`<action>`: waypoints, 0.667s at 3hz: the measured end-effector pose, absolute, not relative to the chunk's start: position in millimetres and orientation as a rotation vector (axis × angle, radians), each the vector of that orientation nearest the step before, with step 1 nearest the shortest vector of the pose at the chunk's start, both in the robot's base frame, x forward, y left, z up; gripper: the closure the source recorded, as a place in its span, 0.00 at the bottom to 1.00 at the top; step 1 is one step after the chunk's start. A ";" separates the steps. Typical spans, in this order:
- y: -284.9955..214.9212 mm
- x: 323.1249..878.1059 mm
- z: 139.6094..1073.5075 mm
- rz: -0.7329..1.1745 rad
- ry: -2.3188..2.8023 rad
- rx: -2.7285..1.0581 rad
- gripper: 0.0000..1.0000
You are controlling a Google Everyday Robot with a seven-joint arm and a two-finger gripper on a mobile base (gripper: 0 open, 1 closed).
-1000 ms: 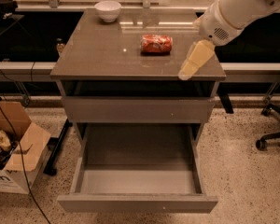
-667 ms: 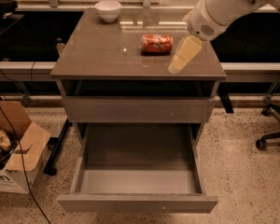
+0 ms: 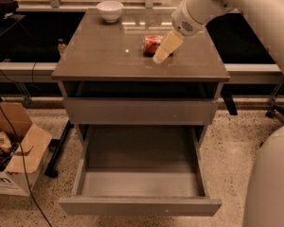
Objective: Place coke can into middle drawer
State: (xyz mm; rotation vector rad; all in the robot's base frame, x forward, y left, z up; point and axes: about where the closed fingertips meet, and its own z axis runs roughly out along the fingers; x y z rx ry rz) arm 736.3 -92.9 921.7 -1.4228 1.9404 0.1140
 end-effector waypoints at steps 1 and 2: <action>-88.5 760.6 907.7 0.169 1.952 -1.369 0.00; -76.0 793.2 882.2 0.270 1.966 -1.327 0.00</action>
Offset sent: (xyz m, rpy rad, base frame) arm 0.0895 0.0133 -0.0437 0.1679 0.0819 -0.0444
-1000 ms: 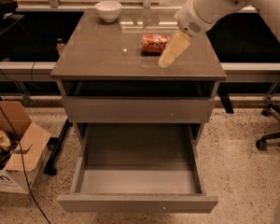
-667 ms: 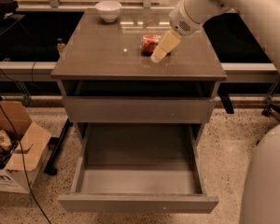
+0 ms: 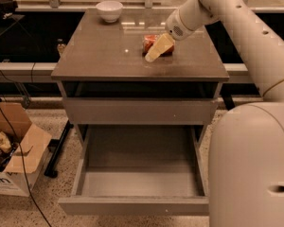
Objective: Place coke can into middle drawer
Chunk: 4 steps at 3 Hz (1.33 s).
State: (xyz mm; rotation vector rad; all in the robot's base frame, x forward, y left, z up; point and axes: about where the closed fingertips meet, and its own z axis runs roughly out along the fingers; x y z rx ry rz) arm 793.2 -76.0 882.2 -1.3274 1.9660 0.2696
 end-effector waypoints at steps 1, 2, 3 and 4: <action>-66.8 809.7 868.3 0.339 1.963 -1.305 0.00; -55.4 820.8 857.5 0.380 1.960 -1.311 0.00; -53.1 826.4 849.6 0.398 1.963 -1.323 0.26; -57.4 824.4 848.6 0.376 1.963 -1.356 0.50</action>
Offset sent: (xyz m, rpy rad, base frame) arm 0.0556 0.0235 -0.0218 0.0936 0.0580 0.0403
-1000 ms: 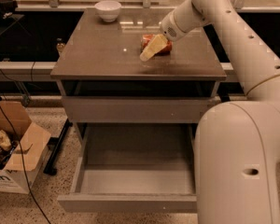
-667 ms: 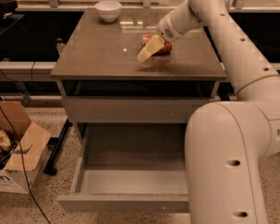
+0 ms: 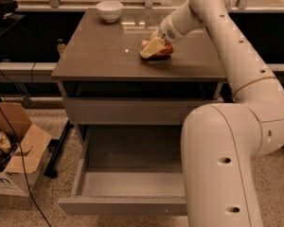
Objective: Place coke can into middle drawer
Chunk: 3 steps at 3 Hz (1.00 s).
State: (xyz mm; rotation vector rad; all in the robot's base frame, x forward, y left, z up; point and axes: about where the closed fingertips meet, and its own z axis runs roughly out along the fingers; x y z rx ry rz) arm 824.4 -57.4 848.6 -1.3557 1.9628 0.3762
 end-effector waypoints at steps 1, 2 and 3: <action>-79.7 812.7 859.6 0.325 1.968 -1.352 0.81; -91.2 788.1 862.2 0.308 1.980 -1.354 1.00; -99.4 753.8 876.6 0.290 1.969 -1.334 1.00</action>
Offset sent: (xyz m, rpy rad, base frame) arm -0.0922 -0.0445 0.0086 -0.0652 -0.0242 -0.0414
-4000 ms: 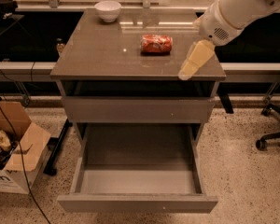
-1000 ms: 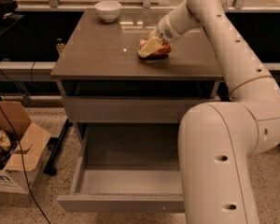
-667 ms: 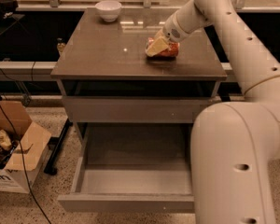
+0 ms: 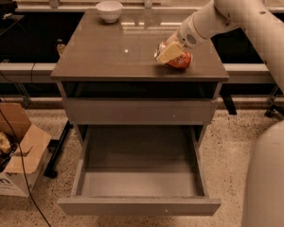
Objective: Place coke can into middle drawer
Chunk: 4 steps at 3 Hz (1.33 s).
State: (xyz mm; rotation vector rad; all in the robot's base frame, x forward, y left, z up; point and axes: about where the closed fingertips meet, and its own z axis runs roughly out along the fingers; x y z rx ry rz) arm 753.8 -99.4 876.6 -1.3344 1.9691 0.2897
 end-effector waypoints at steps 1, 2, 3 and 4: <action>-106.5 689.7 894.6 0.276 1.979 -1.286 1.00; -104.6 647.8 879.7 0.293 2.023 -1.289 1.00; -95.8 601.5 871.4 0.332 2.070 -1.292 1.00; -73.6 574.3 846.6 0.405 2.109 -1.292 1.00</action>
Offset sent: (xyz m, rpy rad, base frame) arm -0.1579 -0.0089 -0.0130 -0.0130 0.0830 -0.0641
